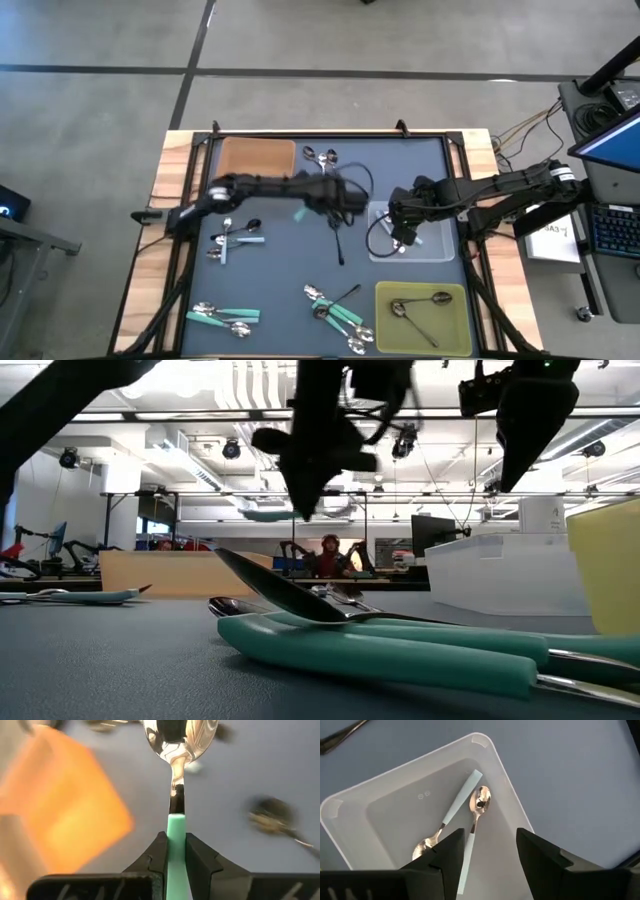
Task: Sort silverware by color (type)
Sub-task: Put the green spoon into the orange bin
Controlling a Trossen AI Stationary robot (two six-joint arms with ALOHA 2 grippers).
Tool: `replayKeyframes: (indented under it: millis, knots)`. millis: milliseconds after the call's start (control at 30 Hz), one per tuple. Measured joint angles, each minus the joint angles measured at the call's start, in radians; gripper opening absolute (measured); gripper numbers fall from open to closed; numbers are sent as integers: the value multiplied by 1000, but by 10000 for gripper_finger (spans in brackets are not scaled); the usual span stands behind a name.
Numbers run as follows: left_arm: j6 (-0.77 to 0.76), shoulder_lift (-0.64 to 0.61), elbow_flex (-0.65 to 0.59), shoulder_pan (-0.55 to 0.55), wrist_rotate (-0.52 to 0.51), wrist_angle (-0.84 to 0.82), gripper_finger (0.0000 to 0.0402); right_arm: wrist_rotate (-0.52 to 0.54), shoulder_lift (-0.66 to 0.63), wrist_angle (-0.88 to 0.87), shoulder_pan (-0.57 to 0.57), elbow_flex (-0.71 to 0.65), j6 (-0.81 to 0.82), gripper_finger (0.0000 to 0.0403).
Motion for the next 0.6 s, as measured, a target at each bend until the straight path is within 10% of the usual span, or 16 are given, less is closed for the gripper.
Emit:
replayKeyframes:
  millis: [267,600]
  knots:
    - [54,-361,-557,204,-70,38,24,16,0,1,0,-2,124,171]
    - [271,-804,-1051,417,-23,522,46,106,0,74,0,-3,263,171]
